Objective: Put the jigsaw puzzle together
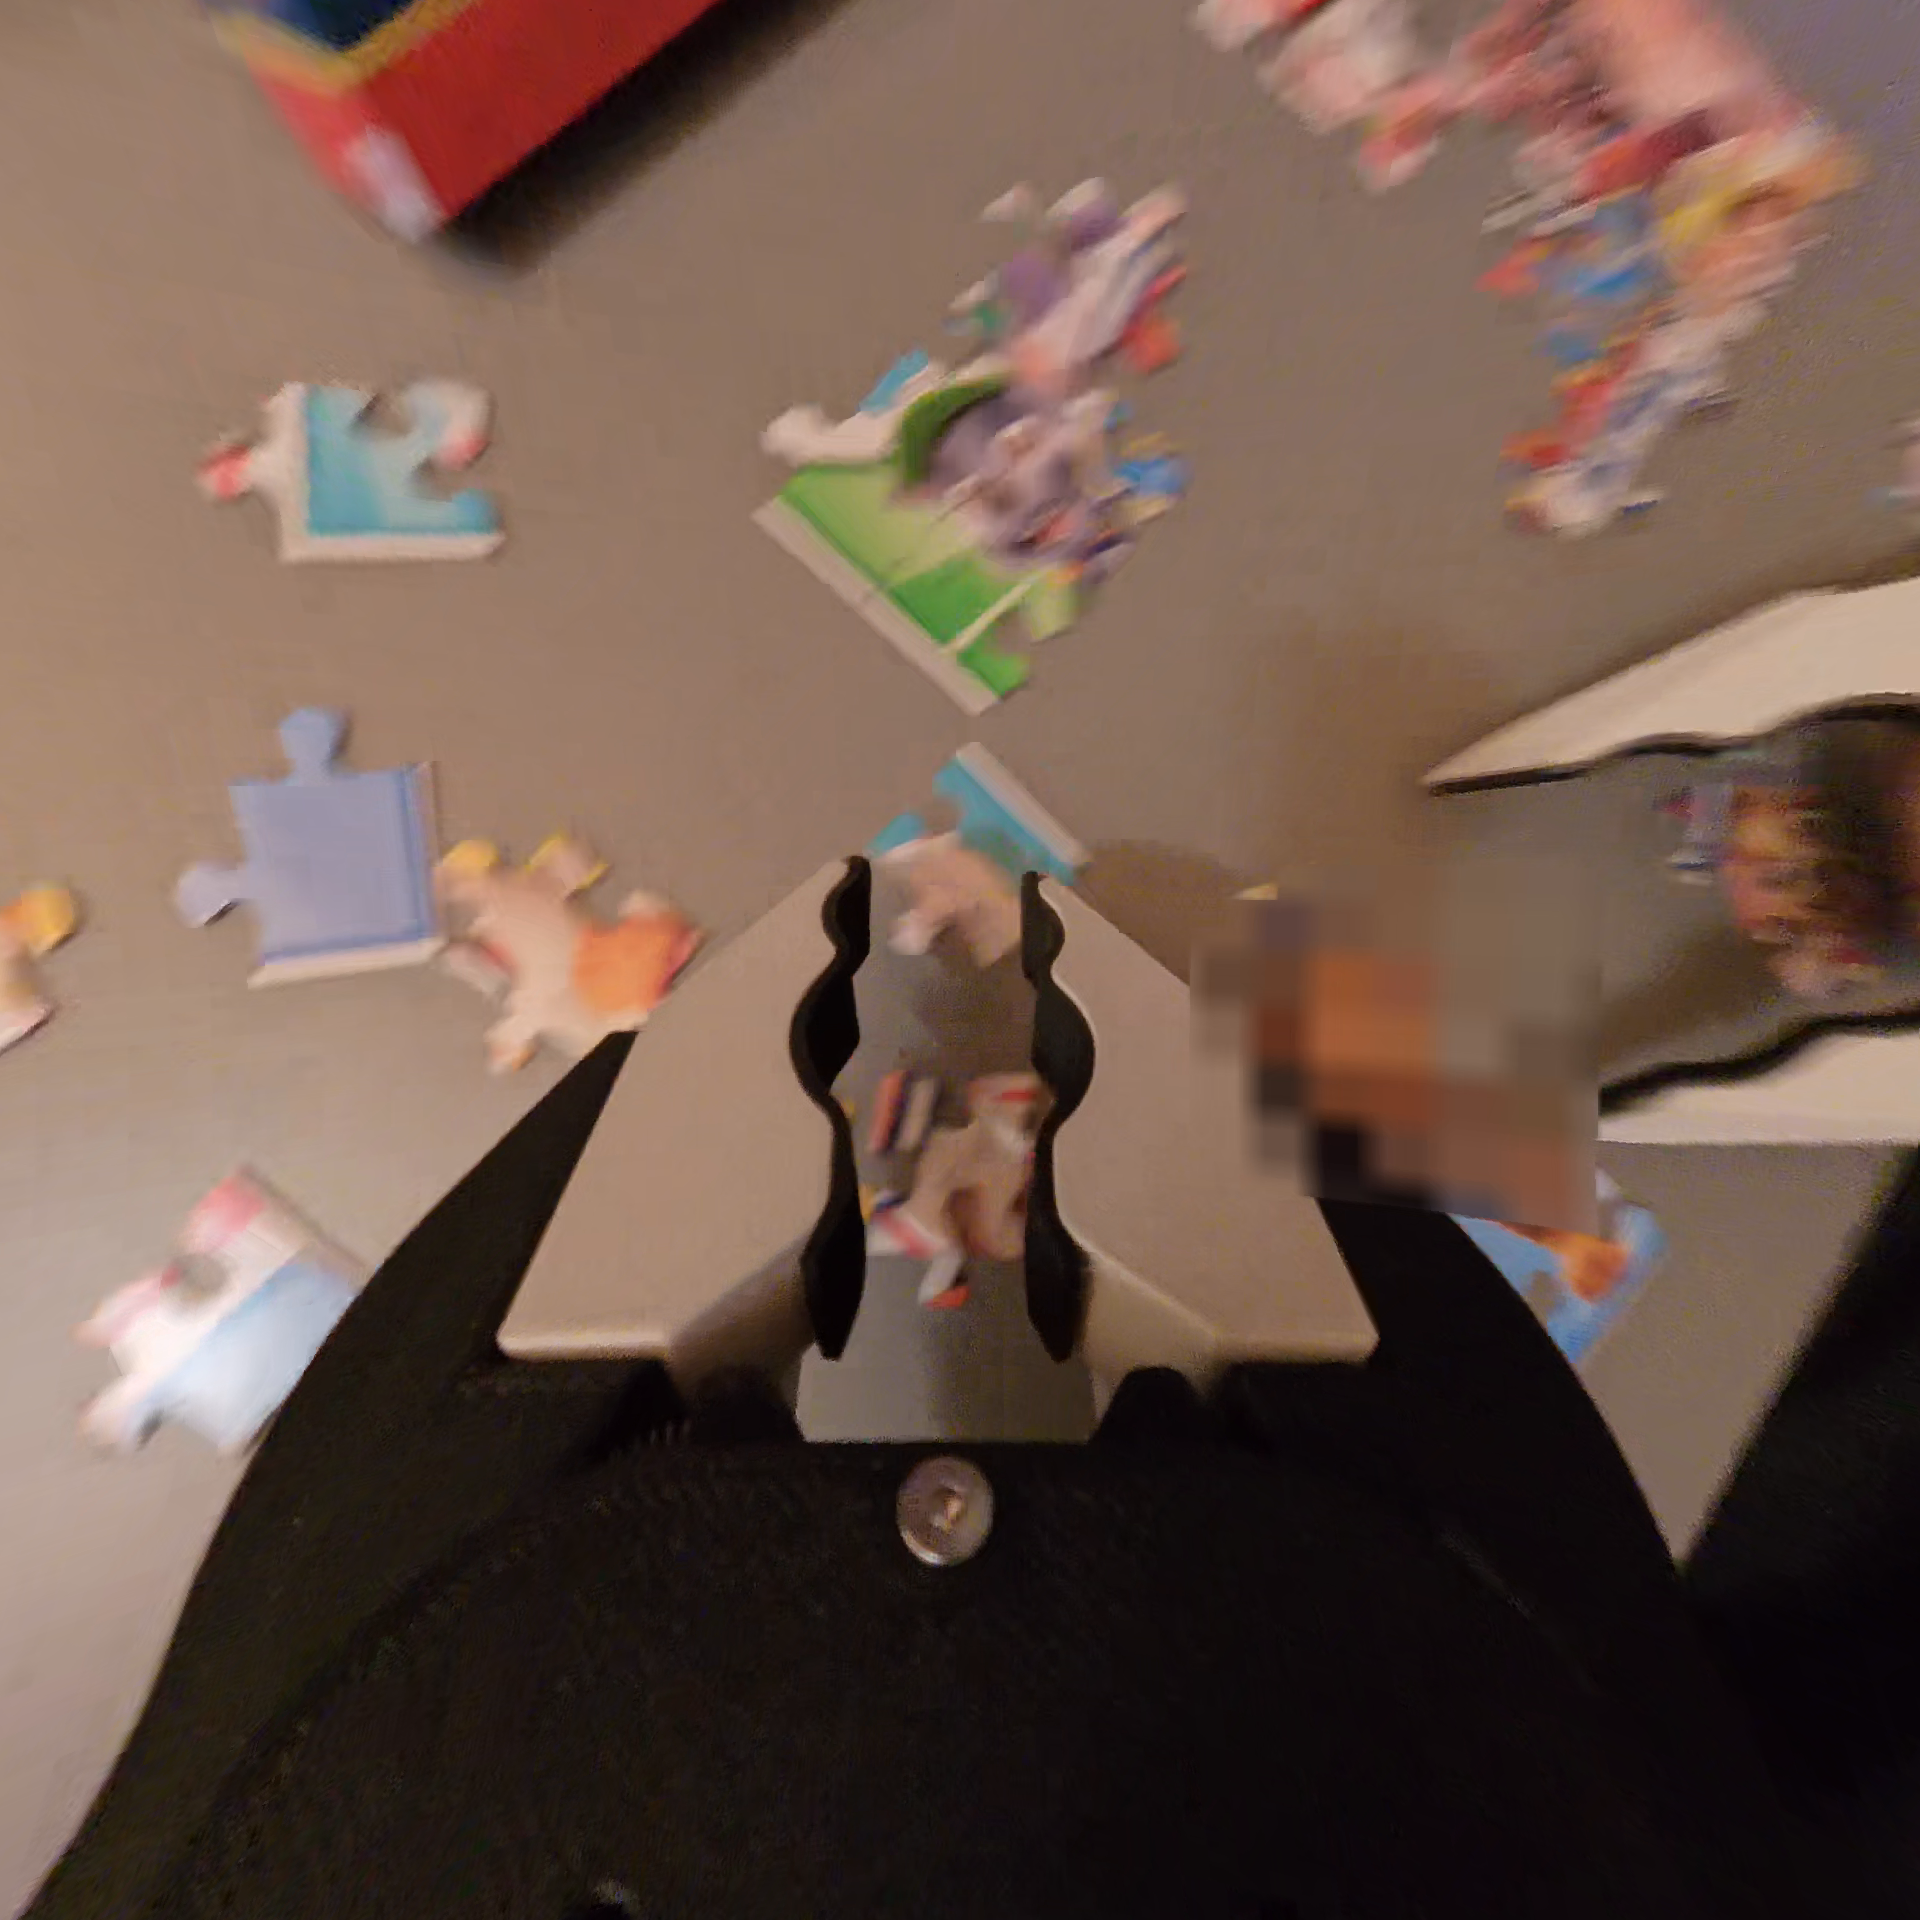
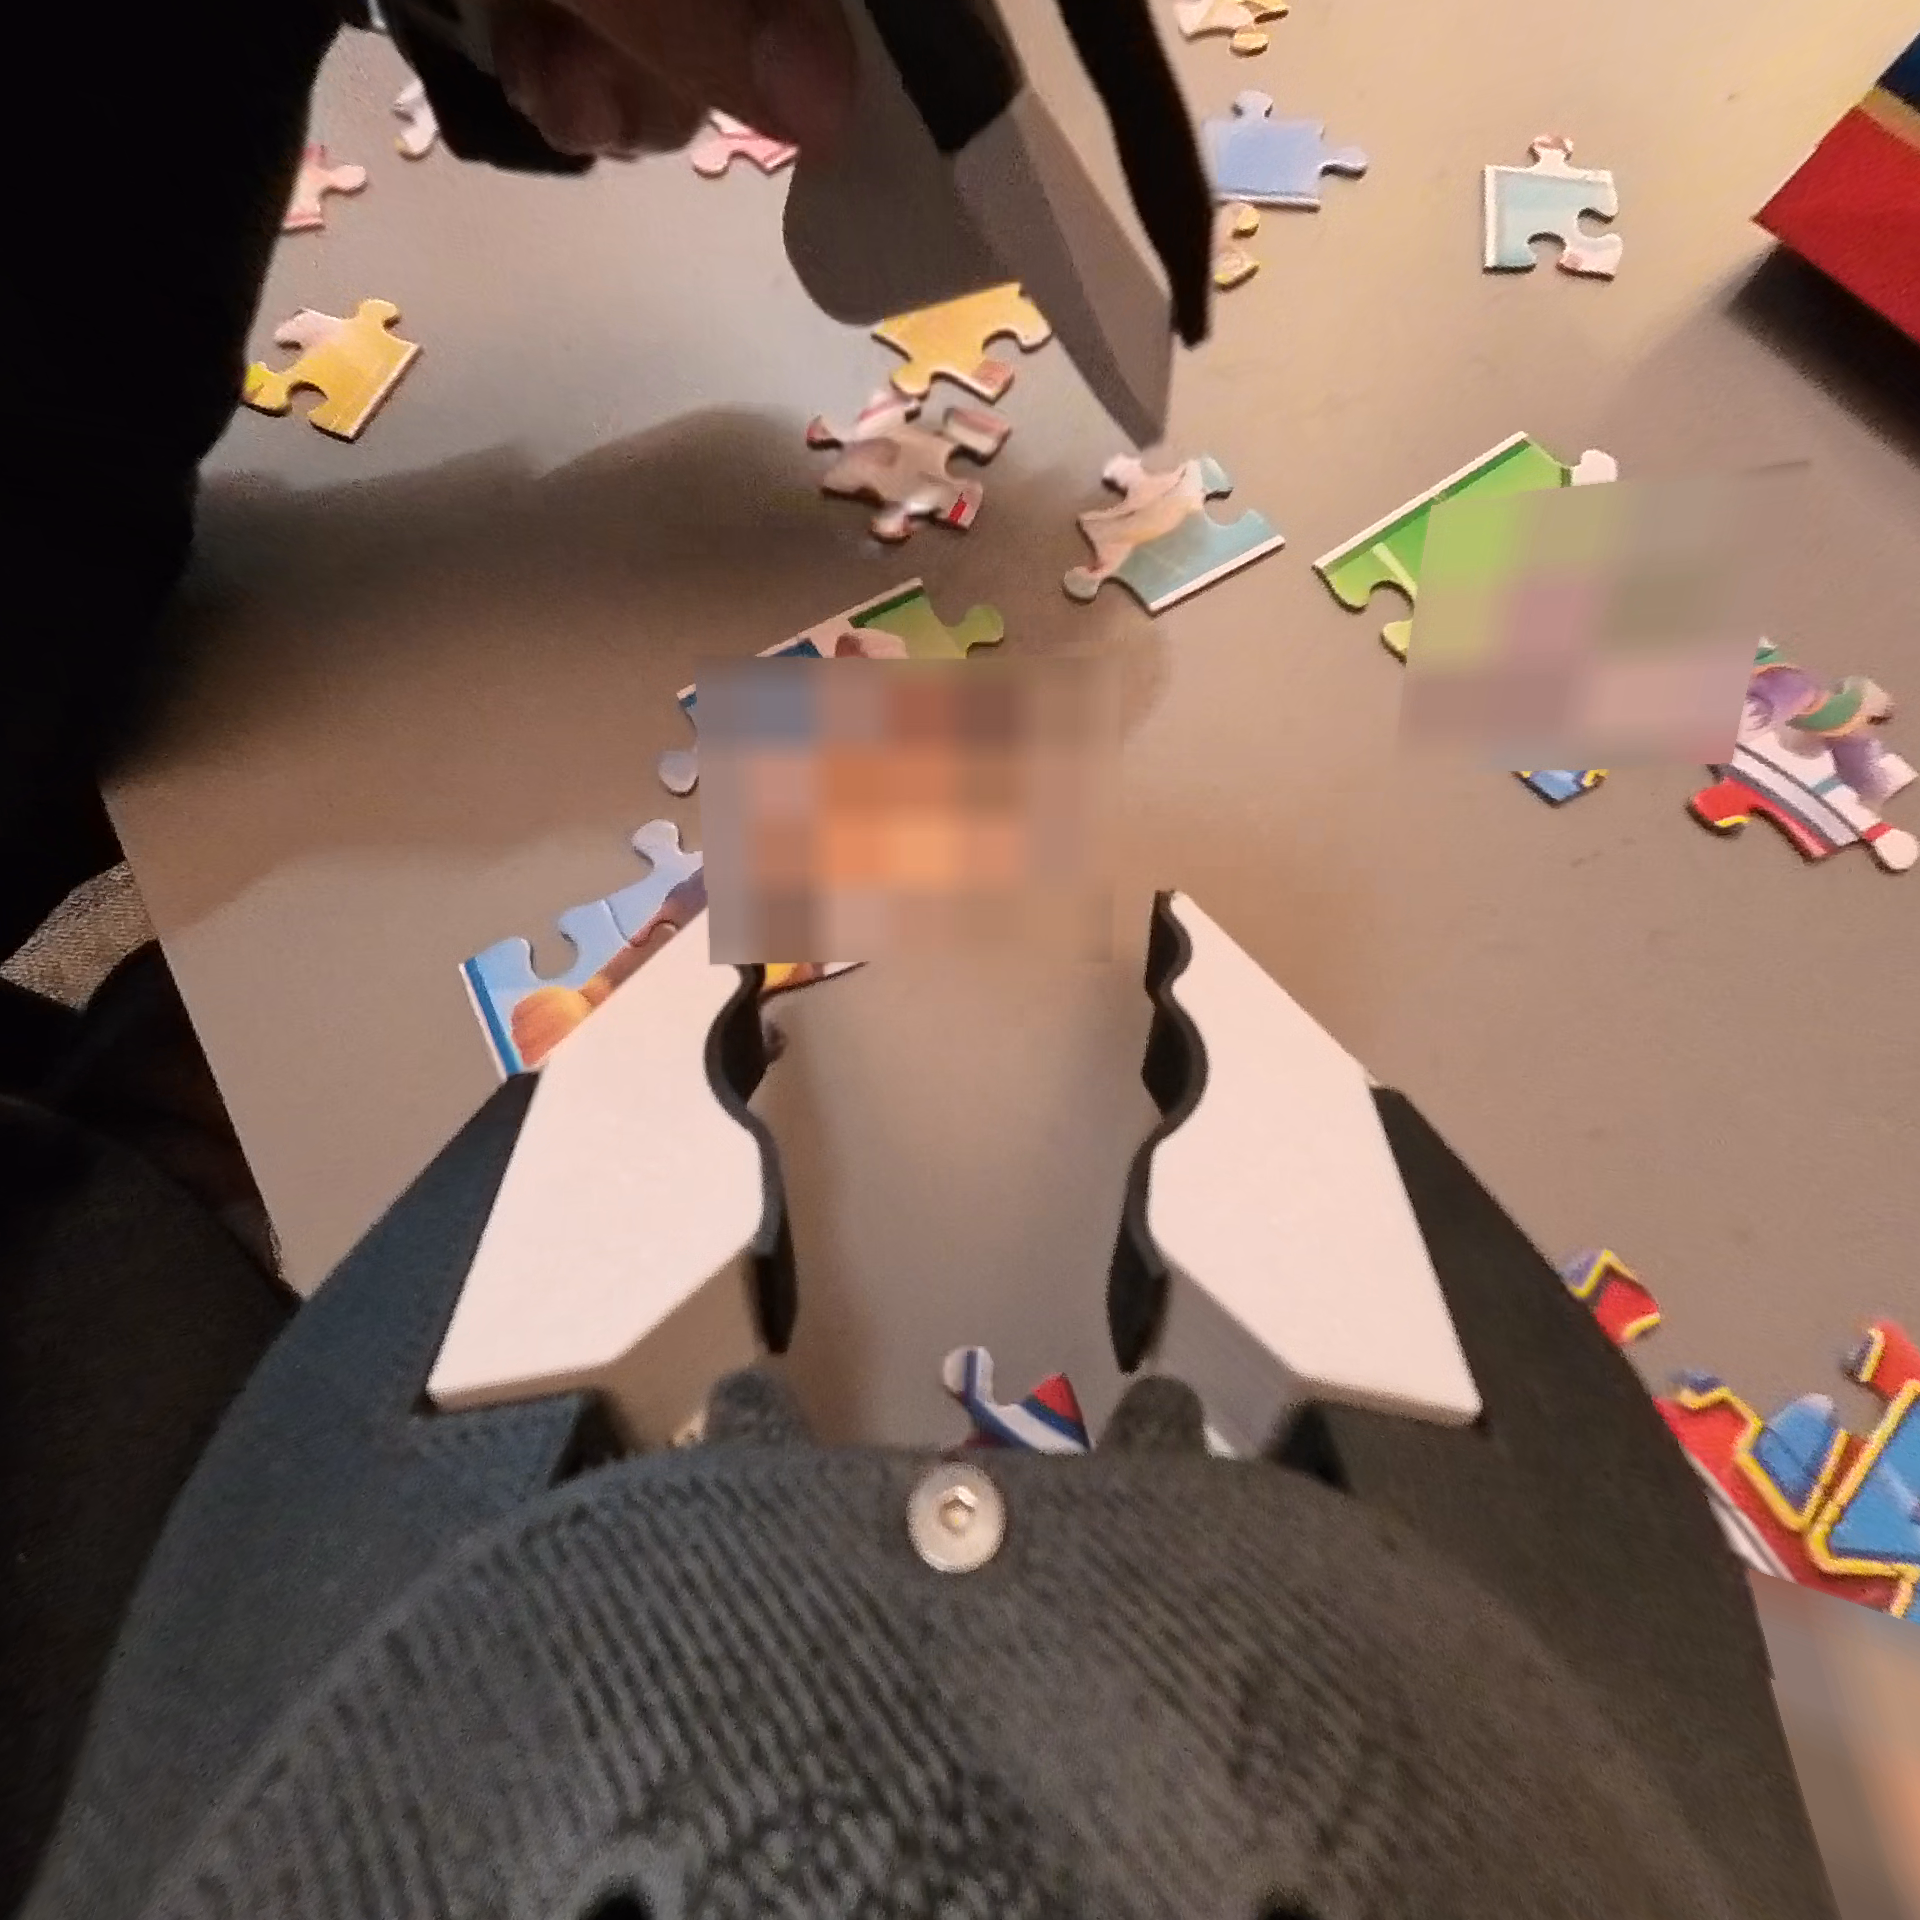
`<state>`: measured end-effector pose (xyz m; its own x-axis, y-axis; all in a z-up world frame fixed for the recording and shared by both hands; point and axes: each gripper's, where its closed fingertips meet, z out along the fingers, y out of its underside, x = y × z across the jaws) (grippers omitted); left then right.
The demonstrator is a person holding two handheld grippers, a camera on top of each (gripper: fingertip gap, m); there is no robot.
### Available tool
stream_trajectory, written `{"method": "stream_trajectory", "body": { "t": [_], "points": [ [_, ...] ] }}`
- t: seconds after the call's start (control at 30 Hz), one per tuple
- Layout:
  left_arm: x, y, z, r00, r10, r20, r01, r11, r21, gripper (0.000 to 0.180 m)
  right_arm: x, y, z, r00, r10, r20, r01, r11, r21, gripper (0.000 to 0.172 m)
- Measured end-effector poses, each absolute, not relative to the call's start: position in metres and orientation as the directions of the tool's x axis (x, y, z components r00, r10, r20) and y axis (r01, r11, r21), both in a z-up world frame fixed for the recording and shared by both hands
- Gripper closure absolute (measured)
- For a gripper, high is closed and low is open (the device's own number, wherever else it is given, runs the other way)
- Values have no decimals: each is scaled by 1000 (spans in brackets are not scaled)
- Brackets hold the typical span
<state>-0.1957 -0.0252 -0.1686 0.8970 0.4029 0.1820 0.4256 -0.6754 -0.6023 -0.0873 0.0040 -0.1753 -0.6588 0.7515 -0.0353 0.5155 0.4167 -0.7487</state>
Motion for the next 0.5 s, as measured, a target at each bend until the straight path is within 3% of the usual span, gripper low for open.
{"method": "stream_trajectory", "body": {
  "t": [0.07, 0.2, 0.4, 0.5],
  "points": [
    [-179, -9, -162, 926, 310, 217, 375, -678, -632, 151, -86, -1, -176, -662, 748, -45, 516, 411, -752, 97],
    [-171, -8, -185, 954, 282, 104, 292, -791, -537, 150, -91, -12, -174, -657, 753, -31, 491, 397, -775, 87],
    [-183, -16, -193, 933, 350, 82, 342, -792, -507, 160, -101, -23, -183, -661, 750, -29, 508, 419, -753, 85],
    [-191, -25, -195, 916, 394, 79, 379, -782, -495, 156, -105, -20, -190, -652, 757, -40, 538, 424, -728, 87]
  ]
}}
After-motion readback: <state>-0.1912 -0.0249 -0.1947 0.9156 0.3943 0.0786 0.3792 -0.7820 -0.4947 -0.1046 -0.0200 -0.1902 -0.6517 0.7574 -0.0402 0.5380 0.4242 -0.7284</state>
